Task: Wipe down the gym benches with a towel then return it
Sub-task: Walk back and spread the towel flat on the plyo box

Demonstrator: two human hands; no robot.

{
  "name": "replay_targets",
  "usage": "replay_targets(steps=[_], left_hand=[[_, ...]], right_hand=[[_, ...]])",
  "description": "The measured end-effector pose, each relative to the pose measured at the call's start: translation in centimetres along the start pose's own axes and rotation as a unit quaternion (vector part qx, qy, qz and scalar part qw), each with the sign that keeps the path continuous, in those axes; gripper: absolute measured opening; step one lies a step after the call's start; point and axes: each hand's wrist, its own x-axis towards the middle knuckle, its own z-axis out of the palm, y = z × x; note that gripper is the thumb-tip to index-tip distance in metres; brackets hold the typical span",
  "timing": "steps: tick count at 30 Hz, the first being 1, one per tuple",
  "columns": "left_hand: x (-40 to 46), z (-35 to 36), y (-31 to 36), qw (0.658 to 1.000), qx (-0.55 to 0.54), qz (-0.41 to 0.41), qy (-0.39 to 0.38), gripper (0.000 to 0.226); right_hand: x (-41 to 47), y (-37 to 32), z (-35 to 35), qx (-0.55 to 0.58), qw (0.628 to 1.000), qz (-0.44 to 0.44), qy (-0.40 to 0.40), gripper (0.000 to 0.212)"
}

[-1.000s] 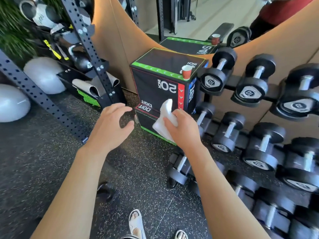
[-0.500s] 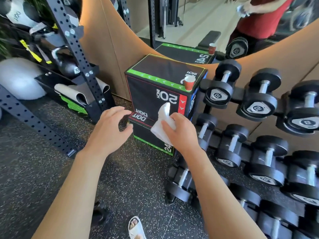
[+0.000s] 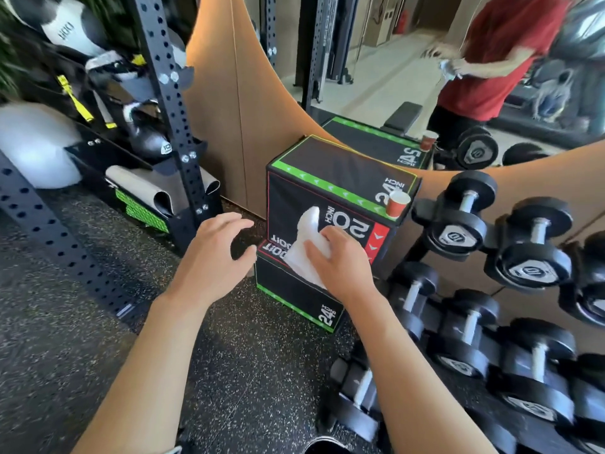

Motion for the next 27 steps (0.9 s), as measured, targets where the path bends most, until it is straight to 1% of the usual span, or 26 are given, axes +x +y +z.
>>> replay_targets(steps=[5, 10, 17, 27], left_hand=[[2.8, 0.3, -2.8, 1.0, -0.004, -0.008, 0.003, 0.045], [6.0, 0.8, -5.4, 1.0, 0.001, -0.028, -0.001, 0.045], [15.6, 2.9, -7.2, 0.999, 0.028, -0.032, -0.003, 0.044], [29.5, 7.0, -6.7, 0.999, 0.05, -0.005, -0.012, 0.042]], right_hand=[[3.7, -1.1, 2.8, -0.006, 1.0, -0.006, -0.024, 0.031], [7.9, -0.5, 5.4, -0.003, 0.999, -0.013, -0.031, 0.03], [17.4, 2.4, 8.4, 0.02, 0.999, -0.021, -0.04, 0.031], [31.5, 7.9, 8.5, 0.023, 0.999, -0.002, -0.023, 0.034]])
